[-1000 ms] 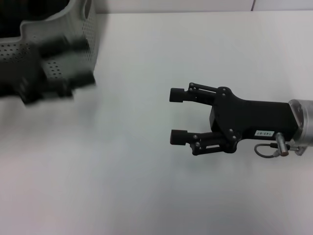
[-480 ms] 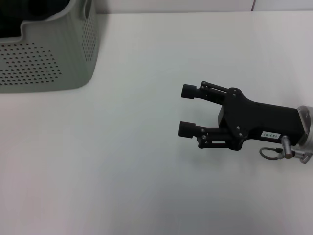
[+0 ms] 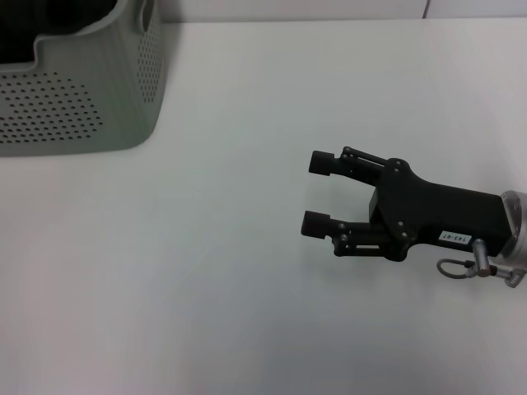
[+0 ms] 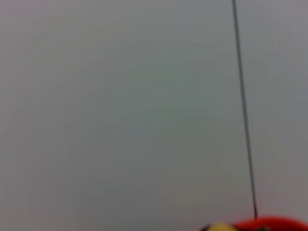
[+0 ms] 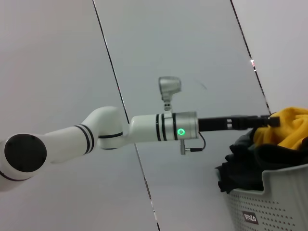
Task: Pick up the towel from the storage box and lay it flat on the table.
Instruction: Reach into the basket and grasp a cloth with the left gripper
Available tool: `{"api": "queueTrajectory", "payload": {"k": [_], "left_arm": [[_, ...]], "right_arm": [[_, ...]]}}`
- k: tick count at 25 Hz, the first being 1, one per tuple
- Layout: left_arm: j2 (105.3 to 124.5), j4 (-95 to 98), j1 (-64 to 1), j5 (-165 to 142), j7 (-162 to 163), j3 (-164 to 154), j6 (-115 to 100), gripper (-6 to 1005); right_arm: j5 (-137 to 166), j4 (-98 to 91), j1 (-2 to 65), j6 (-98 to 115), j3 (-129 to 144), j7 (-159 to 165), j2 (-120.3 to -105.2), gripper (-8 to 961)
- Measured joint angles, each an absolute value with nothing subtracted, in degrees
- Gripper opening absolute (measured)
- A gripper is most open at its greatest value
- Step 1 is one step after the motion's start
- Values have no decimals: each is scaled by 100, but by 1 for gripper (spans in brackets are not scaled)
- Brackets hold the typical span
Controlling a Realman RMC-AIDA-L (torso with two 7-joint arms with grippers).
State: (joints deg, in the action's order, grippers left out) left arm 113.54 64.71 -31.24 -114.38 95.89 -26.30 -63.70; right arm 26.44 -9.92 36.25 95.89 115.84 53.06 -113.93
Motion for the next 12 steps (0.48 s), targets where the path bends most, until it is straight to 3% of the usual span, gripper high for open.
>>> {"api": "queueTrajectory", "payload": {"k": [12], "left_arm": [[11252, 6270, -3072, -11556, 10099, -2854, -6282, 858]], "right_arm": [[2661, -973, 3586, 9503, 11584, 5307, -11420, 888]]}}
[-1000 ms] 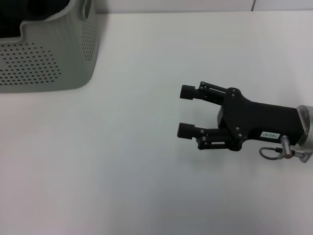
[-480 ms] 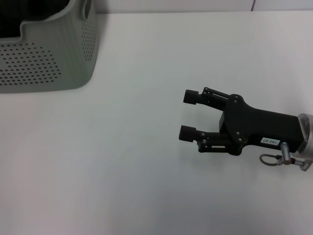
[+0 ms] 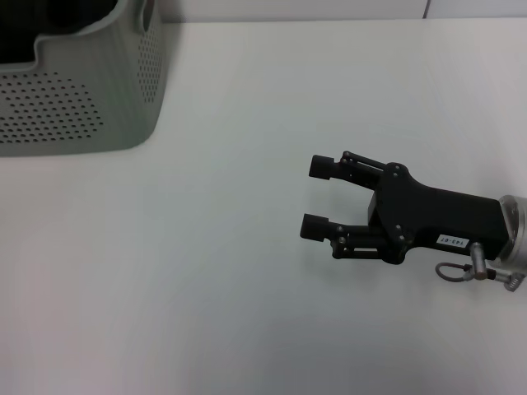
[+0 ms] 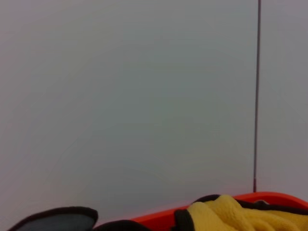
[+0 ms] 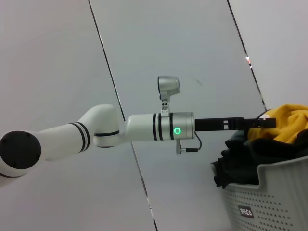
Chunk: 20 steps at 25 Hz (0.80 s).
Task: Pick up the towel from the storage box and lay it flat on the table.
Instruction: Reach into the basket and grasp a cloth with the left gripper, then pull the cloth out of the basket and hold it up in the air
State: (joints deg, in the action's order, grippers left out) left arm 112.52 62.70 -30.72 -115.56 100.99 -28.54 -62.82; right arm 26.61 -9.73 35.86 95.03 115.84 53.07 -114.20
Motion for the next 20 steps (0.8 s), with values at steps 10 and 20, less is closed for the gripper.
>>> {"api": "queueTrajectory", "payload": {"k": [10, 20], "left_arm": [[10582, 5407, -3032, -10676, 10346, -2826, -7332, 560], [10579, 5278, -2977, -10446, 10116, -2828, -7468, 145]], "right_arm": [[2663, -982, 3592, 9472, 11584, 5309, -11427, 888], [2623, -993, 3584, 9429, 11584, 5308, -11443, 888]]}}
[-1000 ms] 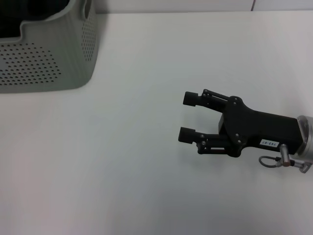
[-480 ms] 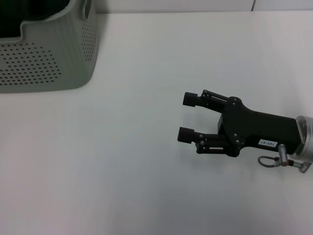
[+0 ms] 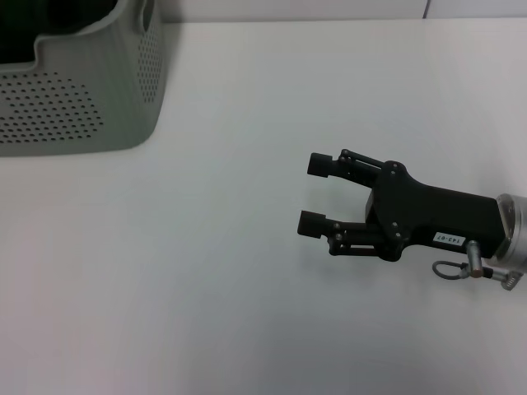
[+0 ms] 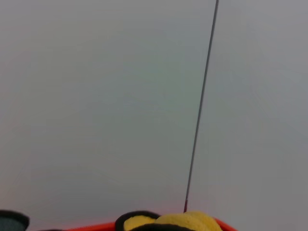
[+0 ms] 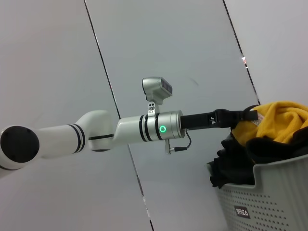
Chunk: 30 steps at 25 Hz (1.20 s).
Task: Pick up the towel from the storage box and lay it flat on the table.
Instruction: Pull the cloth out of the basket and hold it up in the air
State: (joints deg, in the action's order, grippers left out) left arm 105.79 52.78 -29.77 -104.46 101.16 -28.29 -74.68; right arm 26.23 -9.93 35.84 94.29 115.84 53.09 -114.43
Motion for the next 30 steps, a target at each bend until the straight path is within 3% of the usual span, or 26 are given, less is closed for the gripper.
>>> {"api": "queueTrajectory", "payload": {"k": [4, 10, 16, 22, 27, 30], "left_arm": [[10692, 5291, -2911, -9916, 9628, -2821, -7769, 88], [10763, 4716, -2595, -7785, 7240, -2850, -9982, 2], [10622, 4173, -2573, -7096, 7017, -2887, -11482, 2], [10528, 4168, -2459, -6660, 7398, -3598, -11625, 3], [10667, 4069, -2390, -5976, 7784, -3633, -11631, 3], [10810, 4056, -2391, -5822, 7787, -3606, -11626, 3]], "right_arm": [[2622, -987, 3532, 9429, 11494, 5308, -11444, 887], [2640, -1030, 3435, 9485, 11099, 5245, -11437, 887], [2625, -1055, 3414, 9805, 10706, 5029, -11402, 887], [2650, -1123, 3453, 10282, 10276, 4948, -11329, 886], [2829, -1215, 3646, 10330, 10283, 4718, -11312, 855], [3132, -1350, 3668, 10159, 10274, 3835, -11453, 831]]}}
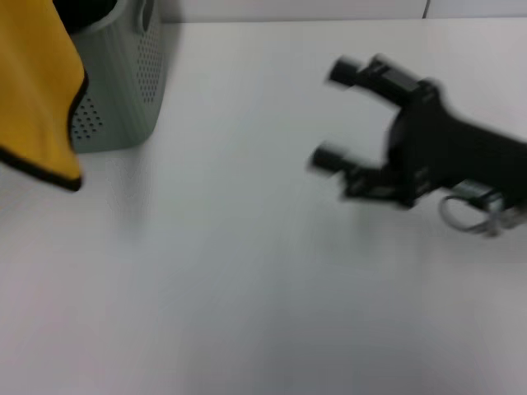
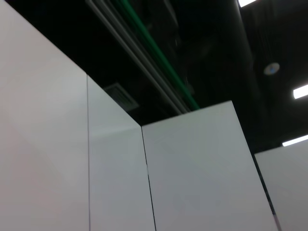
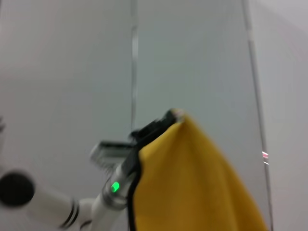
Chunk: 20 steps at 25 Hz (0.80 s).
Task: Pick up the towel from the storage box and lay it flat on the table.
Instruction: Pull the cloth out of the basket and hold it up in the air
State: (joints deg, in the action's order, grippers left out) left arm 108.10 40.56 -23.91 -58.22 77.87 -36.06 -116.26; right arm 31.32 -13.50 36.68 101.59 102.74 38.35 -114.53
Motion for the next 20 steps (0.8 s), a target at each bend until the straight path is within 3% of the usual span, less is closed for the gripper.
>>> {"api": "queueTrajectory", "payload": {"k": [4, 10, 20], "left_arm": [[11007, 4037, -2412, -6040, 7511, -3540, -11466, 3], [11285, 3901, -2369, -6185, 7108, -3548, -11262, 2], [11634, 3798, -2565, -5592, 7179, -3628, -11328, 14]], "right_arm": [[3159, -2095, 3438, 9370, 10588, 2701, -11621, 800], [2052, -3638, 2900, 7565, 12069, 1041, -11623, 754], [-362, -3864, 2945, 6398, 14475, -3209, -11626, 727]]}}
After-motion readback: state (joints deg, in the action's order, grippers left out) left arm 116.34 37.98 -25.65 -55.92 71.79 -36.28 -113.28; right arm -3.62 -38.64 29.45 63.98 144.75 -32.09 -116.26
